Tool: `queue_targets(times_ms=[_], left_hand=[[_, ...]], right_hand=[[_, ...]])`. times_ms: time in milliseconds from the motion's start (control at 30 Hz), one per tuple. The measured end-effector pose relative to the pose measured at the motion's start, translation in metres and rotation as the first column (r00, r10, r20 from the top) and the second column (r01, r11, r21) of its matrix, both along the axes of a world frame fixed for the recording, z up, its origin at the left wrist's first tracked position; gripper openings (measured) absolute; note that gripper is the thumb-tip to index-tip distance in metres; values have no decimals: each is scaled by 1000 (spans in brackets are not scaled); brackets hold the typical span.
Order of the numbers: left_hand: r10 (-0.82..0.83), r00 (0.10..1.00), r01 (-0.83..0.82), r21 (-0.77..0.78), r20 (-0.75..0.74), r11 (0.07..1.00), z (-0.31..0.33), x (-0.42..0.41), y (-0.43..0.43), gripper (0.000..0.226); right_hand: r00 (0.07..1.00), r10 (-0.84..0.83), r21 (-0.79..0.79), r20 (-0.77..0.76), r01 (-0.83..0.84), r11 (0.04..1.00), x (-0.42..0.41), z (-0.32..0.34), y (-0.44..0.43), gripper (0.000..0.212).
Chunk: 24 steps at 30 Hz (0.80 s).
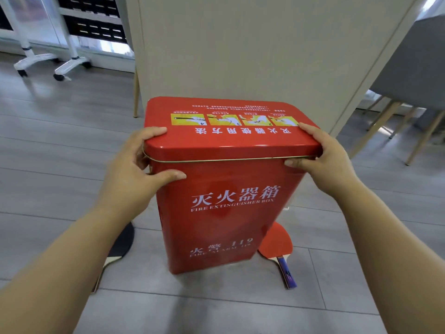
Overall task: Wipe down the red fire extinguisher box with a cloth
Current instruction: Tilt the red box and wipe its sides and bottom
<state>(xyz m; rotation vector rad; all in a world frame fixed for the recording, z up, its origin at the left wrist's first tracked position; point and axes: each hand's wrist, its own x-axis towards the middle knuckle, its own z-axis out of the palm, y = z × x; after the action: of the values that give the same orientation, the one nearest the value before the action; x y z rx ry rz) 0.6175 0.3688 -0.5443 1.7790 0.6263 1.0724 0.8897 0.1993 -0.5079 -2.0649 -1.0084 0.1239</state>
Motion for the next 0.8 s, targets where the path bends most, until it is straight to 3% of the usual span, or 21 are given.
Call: queue_targets(times_ms=[200, 567, 800], left_hand=[[12, 999, -12, 12, -53, 1000, 4, 4, 19, 74], [-107, 991, 107, -3, -75, 994, 6, 49, 82, 75], [-54, 995, 59, 63, -84, 996, 0, 47, 68, 72]], right_hand=[[998, -25, 30, 59, 23, 999, -15, -10, -6, 78], [983, -179, 55, 26, 177, 983, -27, -13, 9, 75], [985, -173, 67, 14, 171, 983, -6, -8, 19, 79]])
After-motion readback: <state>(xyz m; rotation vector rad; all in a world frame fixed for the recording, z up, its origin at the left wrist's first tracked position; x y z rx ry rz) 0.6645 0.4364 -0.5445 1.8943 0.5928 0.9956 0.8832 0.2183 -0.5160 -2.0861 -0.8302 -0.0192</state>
